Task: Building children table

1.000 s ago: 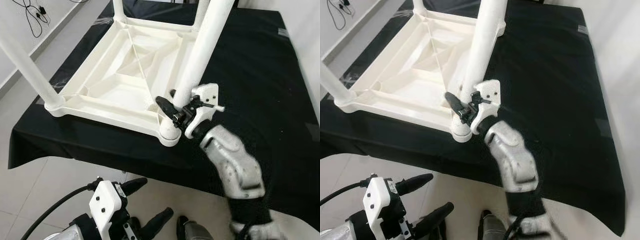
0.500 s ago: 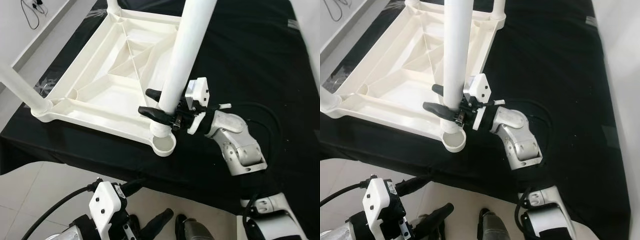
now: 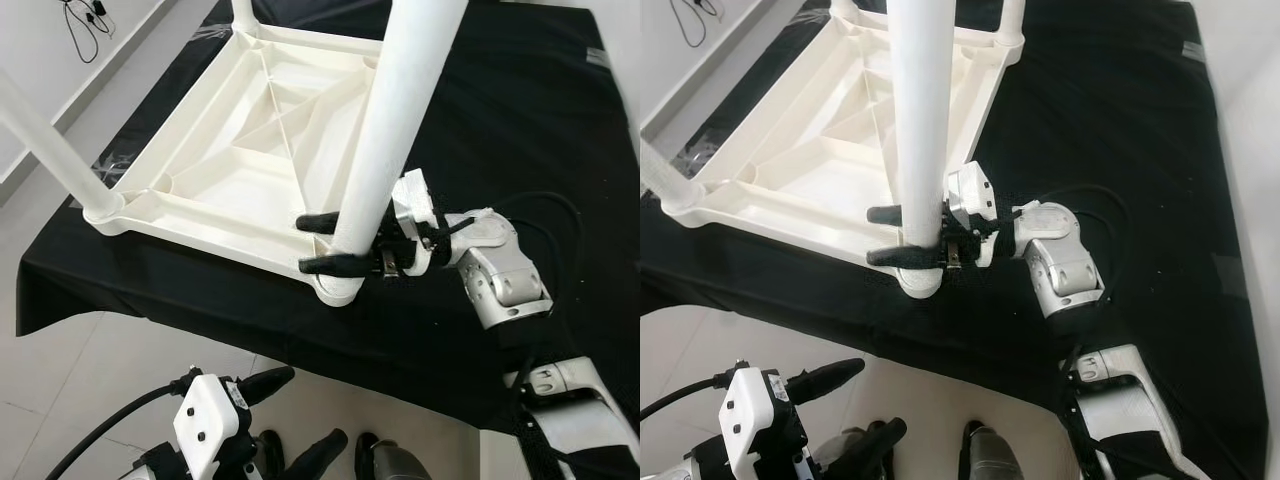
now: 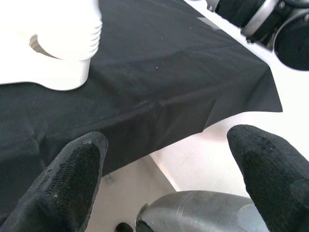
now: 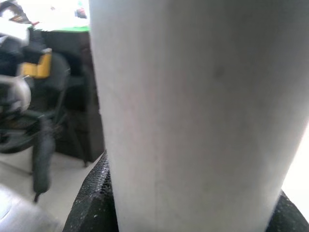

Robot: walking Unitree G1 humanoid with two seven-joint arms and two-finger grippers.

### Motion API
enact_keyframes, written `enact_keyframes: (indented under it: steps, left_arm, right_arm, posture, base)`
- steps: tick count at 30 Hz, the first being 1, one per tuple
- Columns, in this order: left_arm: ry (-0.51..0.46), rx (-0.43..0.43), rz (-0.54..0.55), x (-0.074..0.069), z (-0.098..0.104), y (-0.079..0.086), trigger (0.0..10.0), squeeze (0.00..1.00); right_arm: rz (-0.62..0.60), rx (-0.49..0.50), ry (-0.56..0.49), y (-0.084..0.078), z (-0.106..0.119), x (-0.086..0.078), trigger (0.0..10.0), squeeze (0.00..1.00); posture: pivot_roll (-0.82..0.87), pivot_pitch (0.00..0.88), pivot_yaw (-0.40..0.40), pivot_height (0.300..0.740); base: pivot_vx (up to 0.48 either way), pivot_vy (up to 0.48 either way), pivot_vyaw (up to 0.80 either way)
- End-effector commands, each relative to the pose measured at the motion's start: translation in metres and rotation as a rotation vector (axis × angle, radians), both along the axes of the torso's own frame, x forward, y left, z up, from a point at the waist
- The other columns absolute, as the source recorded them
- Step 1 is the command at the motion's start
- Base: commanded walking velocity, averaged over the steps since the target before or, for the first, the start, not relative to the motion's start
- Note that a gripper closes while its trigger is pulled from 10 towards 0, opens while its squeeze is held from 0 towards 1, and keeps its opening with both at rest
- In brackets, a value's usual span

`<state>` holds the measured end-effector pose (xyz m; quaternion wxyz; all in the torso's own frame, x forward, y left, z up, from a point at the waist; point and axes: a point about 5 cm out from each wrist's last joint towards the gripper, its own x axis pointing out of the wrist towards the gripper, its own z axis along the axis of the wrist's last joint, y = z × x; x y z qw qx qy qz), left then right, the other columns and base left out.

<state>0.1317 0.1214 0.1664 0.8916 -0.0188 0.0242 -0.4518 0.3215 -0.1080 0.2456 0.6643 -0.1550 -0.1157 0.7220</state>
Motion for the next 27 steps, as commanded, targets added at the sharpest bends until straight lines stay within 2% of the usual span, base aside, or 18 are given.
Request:
enact_keyframes:
  steps: [1,6,8,11,27]
  left_arm:
    - [0.019,0.012,-0.015,-0.003,-0.001,0.001,10.0,0.0]
    - [0.019,0.011,-0.014,-0.003,-0.001,0.001,10.0,0.0]
    - [0.016,0.008,-0.011,-0.004,0.0,0.0,10.0,0.0]
    - [0.014,0.006,-0.01,-0.005,0.001,-0.001,10.0,0.0]
    - [0.01,-0.005,-0.01,-0.004,0.003,-0.003,10.0,0.0]
  right_arm:
    - [0.022,-0.067,0.083,0.001,-0.023,0.0,10.0,0.0]
    - [0.056,-0.065,0.088,0.007,-0.023,0.0,10.0,0.0]
    - [0.095,-0.058,0.096,0.018,-0.023,0.001,10.0,0.0]
    - [0.115,-0.057,0.099,0.023,-0.022,0.004,10.0,0.0]
    - [0.119,-0.072,0.076,0.033,-0.012,0.015,10.0,0.0]
  posture:
    - [0.06,0.319,0.026,0.74]
    - [0.07,0.32,0.019,0.74]
    - [0.07,0.324,0.013,0.74]
    - [0.06,0.323,0.01,0.74]
    - [0.06,0.331,-0.001,0.74]
  base:
    - [0.0,0.0,0.0]
    - [0.0,0.0,0.0]
    - [0.0,0.0,0.0]
    - [0.0,0.0,0.0]
    - [0.0,0.0,0.0]
